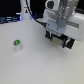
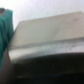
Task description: Open the kcup holder, insert the kcup into the holder, and close the kcup holder
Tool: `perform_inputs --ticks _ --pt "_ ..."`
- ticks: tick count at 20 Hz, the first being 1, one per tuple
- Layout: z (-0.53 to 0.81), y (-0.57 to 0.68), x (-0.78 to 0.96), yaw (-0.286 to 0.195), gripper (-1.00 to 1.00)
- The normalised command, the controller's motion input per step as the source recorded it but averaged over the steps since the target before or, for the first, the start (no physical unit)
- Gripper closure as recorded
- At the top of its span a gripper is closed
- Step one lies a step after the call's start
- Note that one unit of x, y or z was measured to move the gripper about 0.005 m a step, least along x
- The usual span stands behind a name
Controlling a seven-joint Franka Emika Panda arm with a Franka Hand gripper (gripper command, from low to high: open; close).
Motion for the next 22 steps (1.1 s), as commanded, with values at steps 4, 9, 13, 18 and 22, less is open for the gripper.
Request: perform_inputs --ticks 4,9,13,18,22 --pt "0.33 -0.43 0.06 -0.138 -1.0" --pt "0.3 -0.56 -0.07 -0.204 -1.0" --pt "0.24 -0.53 -0.12 -0.218 -1.0" --pt "0.16 -0.41 -0.26 -0.239 -1.0" --pt "0.09 -0.38 -0.31 -0.247 -1.0"
